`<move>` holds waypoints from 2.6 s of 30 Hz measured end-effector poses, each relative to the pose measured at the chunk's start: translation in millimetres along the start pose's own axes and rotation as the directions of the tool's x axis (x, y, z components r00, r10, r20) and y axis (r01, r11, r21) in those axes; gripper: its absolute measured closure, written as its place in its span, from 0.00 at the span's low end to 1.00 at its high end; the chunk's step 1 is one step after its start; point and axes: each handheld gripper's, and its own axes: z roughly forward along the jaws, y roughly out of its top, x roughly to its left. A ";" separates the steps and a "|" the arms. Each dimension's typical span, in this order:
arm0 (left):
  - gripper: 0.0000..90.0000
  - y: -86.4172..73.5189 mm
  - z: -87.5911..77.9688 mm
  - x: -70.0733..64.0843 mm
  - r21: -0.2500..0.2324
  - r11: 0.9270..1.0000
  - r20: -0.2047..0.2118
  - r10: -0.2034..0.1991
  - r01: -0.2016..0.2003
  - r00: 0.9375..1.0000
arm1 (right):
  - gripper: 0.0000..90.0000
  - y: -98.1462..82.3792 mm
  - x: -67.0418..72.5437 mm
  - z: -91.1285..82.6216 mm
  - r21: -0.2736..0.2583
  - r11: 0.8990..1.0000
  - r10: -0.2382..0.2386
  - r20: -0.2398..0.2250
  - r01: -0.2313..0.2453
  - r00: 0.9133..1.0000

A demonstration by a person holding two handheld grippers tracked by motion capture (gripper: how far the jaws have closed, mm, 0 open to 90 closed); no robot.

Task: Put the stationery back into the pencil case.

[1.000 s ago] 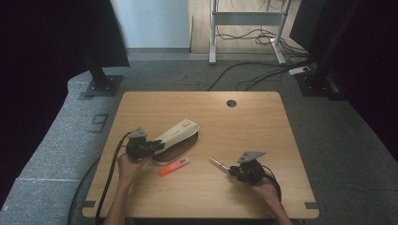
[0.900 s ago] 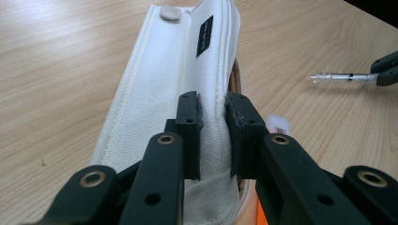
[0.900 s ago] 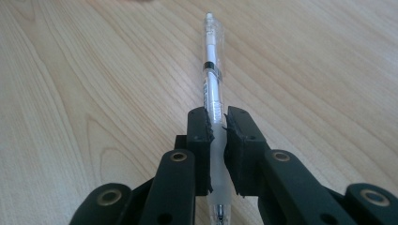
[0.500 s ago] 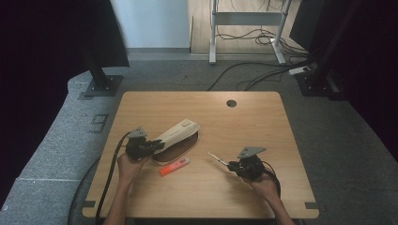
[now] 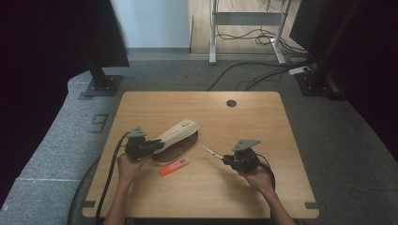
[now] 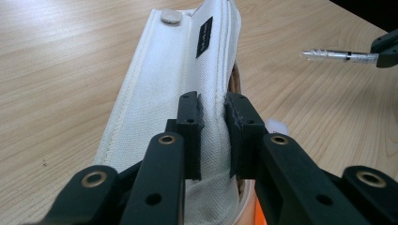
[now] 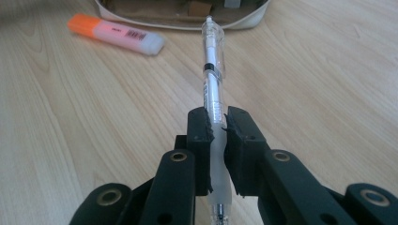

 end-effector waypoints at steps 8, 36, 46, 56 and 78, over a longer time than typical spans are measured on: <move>0.86 0.4 -0.7 -0.4 -0.002 1.000 0.000 0.000 0.000 1.000 | 0.87 12.5 0.4 9.0 -0.002 1.000 -0.008 -0.006 0.008 1.000; 0.86 1.4 -2.3 -1.2 0.000 1.000 0.001 0.006 -0.006 1.000 | 0.87 42.0 1.2 47.3 0.025 0.999 -0.042 -0.017 0.042 0.999; 0.86 1.9 -3.9 -1.3 -0.010 1.000 -0.005 0.004 -0.004 1.000 | 0.87 56.6 7.4 69.0 0.048 0.996 -0.069 -0.037 0.070 0.997; 0.86 2.2 -4.4 -1.4 -0.016 1.000 -0.003 0.002 -0.002 1.000 | 0.87 69.2 14.3 90.8 0.072 0.993 -0.092 -0.054 0.096 0.994; 0.86 2.2 -4.7 -1.2 -0.019 1.000 0.009 0.000 0.000 1.000 | 0.87 96.7 30.3 133.4 0.103 0.980 -0.165 -0.055 0.170 0.985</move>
